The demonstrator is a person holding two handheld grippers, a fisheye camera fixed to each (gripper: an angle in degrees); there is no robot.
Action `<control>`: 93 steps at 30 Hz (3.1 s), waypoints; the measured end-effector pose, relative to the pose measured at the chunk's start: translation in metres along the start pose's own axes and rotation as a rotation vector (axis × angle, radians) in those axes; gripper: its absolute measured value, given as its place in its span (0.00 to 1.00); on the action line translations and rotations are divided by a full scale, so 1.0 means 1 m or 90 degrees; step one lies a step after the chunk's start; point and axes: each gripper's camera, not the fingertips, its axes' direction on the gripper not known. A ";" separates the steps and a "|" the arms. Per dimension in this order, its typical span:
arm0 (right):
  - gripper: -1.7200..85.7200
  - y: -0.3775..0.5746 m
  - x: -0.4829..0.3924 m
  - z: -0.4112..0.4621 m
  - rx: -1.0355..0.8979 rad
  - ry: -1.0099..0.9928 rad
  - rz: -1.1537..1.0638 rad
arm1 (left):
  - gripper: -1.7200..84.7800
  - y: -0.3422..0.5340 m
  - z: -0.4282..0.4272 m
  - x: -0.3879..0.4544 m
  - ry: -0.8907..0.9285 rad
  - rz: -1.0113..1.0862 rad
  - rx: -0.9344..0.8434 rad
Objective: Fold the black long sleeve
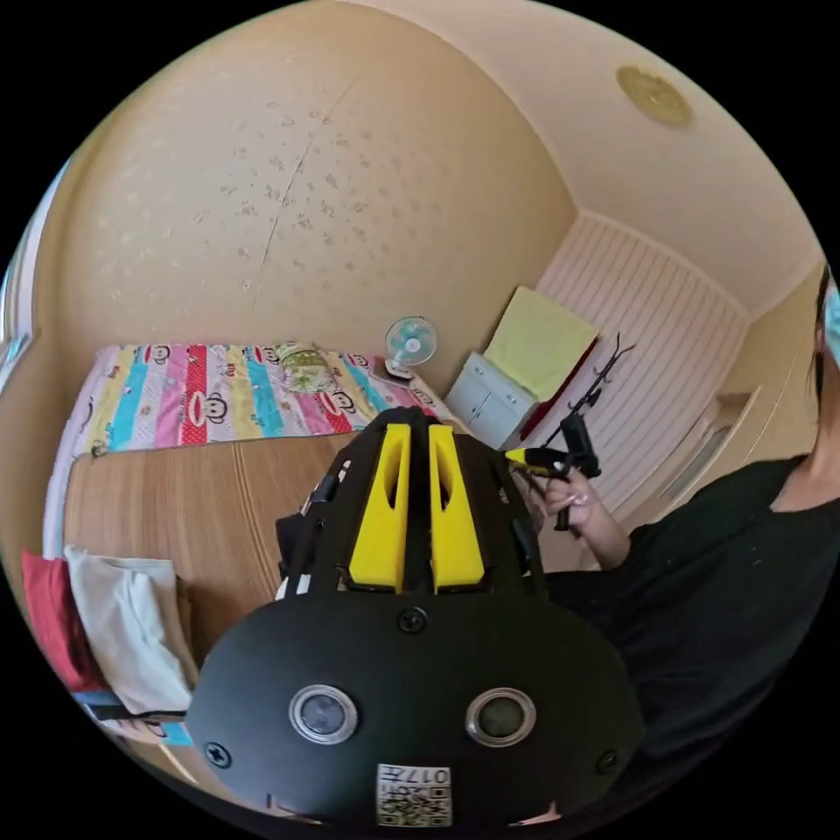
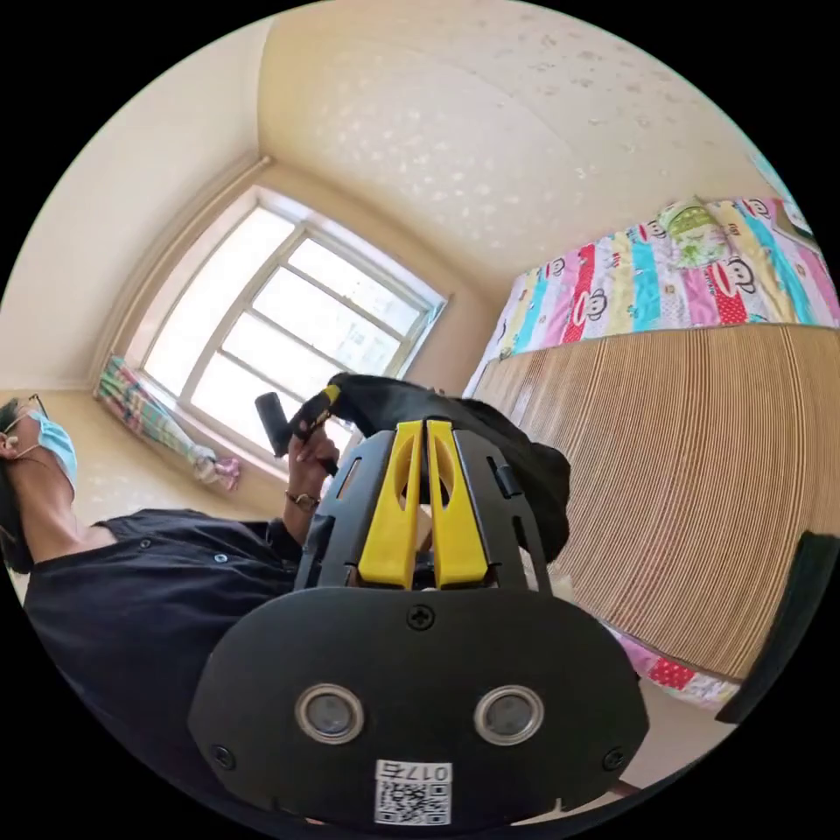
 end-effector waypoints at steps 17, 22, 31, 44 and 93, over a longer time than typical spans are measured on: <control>0.05 0.007 -0.011 -0.030 0.175 -0.017 -0.103 | 0.07 -0.033 0.038 0.027 0.327 0.167 0.132; 0.11 0.009 -0.009 -0.004 0.099 -0.017 -0.112 | 0.07 -0.037 0.063 0.063 0.194 0.224 0.044; 0.20 -0.016 -0.062 0.056 -0.018 0.084 -0.278 | 0.07 0.018 0.154 0.135 0.340 0.311 -0.154; 0.09 -0.039 -0.032 -0.045 0.139 -0.091 -0.321 | 0.09 0.060 0.120 0.062 0.287 0.210 -0.076; 0.14 -0.023 -0.123 0.081 -0.096 0.065 -0.304 | 0.01 0.079 0.156 0.098 -0.008 0.277 -0.008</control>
